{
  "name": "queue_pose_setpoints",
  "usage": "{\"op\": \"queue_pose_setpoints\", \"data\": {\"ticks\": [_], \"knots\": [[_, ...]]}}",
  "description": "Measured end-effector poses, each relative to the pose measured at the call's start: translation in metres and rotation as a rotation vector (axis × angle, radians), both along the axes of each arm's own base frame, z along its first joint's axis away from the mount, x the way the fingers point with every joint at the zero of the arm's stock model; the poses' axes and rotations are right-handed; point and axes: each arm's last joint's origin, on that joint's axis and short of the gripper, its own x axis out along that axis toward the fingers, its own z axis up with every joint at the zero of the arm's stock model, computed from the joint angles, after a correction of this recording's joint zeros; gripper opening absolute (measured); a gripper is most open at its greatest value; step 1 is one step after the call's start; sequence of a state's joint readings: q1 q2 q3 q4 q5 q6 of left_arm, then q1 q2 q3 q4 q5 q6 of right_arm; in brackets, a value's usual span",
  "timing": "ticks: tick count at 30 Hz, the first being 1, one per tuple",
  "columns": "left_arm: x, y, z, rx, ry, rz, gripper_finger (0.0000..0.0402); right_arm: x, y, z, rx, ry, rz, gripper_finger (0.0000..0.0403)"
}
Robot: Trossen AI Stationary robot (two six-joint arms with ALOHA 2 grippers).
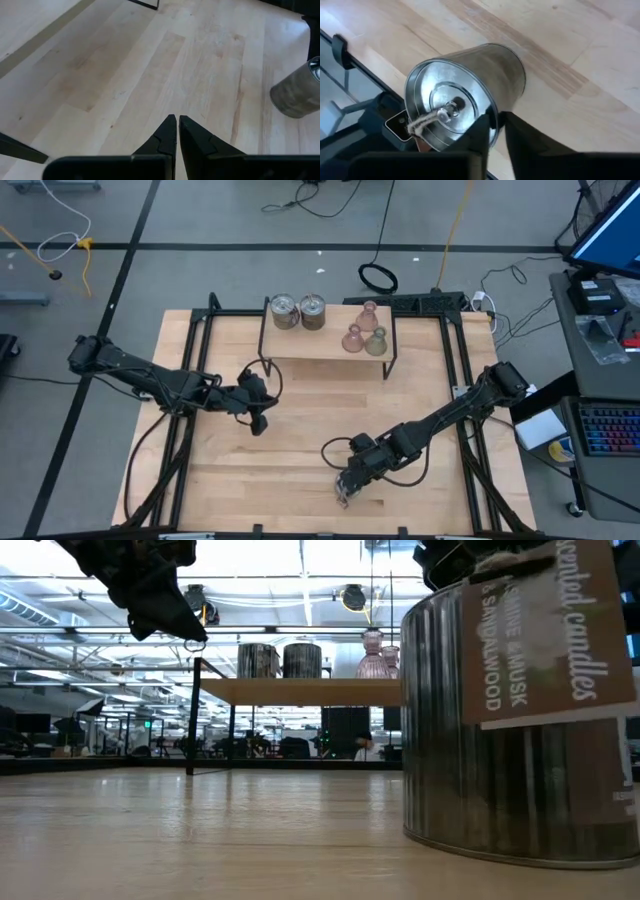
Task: Pick & Place candle stick holders
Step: Put the scented candle on the shelf
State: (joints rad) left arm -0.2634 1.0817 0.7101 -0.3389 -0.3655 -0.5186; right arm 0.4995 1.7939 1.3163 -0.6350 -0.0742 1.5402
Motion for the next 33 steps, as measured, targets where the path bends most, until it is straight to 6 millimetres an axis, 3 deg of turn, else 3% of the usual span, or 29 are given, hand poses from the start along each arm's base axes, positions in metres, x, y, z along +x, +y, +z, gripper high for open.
{"op": "queue_pose_setpoints", "data": {"ticks": [4, 17, 28, 33], "knots": [[0.0, 0.0, 0.0, -0.001, 0.0, 0.0, 0.0021, 0.0, -0.001, -0.001, -0.028, -0.008, 0.02, 0.0009], [0.0, 0.0, 0.0, -0.009, -0.001, 0.005, 0.0021, -0.002, -0.007, 0.001, -0.081, -0.006, 0.031, 0.0002], [0.0, 0.0, 0.0, -0.004, -0.004, 0.0, 0.0021, -0.013, -0.038, 0.025, -0.237, -0.025, -0.004, 0.0001], [0.0, 0.0, 0.001, -0.004, -0.007, 0.0, 0.0021, -0.008, -0.047, 0.028, -0.238, -0.042, 0.024, 0.0001]]}}
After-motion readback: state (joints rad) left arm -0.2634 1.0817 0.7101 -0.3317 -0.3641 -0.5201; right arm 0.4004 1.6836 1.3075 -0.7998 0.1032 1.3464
